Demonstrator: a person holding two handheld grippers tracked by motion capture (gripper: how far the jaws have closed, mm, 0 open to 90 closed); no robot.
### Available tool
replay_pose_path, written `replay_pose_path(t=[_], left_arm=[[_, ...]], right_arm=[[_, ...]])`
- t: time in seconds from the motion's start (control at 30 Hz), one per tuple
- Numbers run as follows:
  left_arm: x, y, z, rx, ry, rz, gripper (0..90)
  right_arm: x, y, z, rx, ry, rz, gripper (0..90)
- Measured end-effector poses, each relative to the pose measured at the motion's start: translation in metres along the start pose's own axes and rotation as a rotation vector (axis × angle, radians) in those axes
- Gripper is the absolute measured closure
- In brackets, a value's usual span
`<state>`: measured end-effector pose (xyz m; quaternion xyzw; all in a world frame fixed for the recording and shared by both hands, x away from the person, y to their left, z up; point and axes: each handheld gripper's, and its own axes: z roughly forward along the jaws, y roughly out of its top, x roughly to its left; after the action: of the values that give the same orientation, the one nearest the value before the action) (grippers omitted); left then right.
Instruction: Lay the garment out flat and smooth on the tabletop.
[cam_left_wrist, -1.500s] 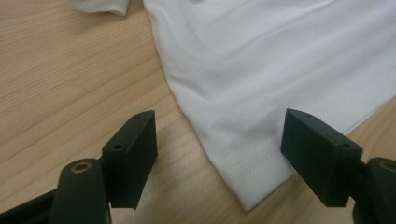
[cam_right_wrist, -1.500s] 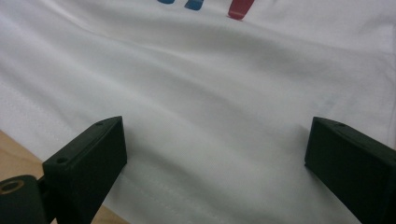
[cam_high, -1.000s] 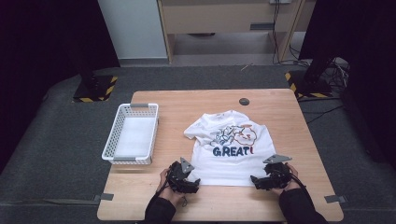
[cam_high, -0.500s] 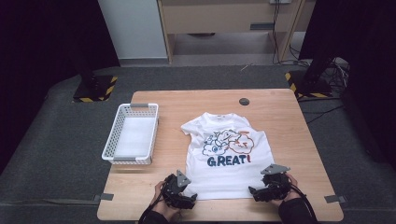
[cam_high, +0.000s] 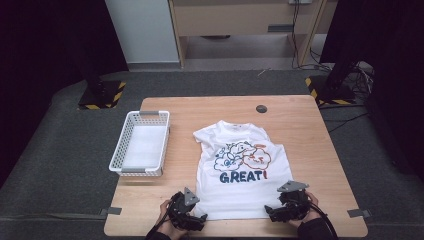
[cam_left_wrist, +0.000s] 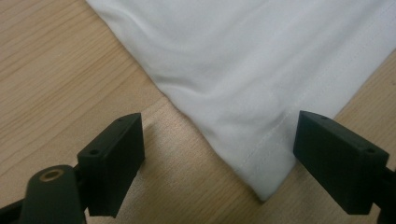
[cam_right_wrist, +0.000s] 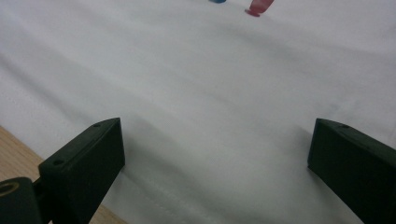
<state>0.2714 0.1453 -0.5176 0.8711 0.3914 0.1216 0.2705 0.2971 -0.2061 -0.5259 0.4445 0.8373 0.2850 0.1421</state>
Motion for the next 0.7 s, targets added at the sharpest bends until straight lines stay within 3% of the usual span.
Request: replay_pose_path(t=[0.1,0.27,0.53,0.7], left_arm=[[0.002,0.002,-0.001,-0.005,0.012,0.005,14.2],[0.011,0.007,-0.001,-0.056,0.006,-0.026,12.5],[0.038,0.018,0.011,-0.125,0.038,-0.066,11.7],[0.048,0.016,0.015,-0.117,0.047,-0.090,10.8]], right_arm=[[-0.002,0.002,-0.004,-0.032,-0.002,0.013,4.2],[-0.006,0.008,-0.007,-0.079,-0.007,0.014,4.2],[-0.016,0.023,-0.006,-0.130,-0.015,0.036,4.9],[-0.027,0.034,-0.004,-0.159,-0.027,0.057,4.9]])
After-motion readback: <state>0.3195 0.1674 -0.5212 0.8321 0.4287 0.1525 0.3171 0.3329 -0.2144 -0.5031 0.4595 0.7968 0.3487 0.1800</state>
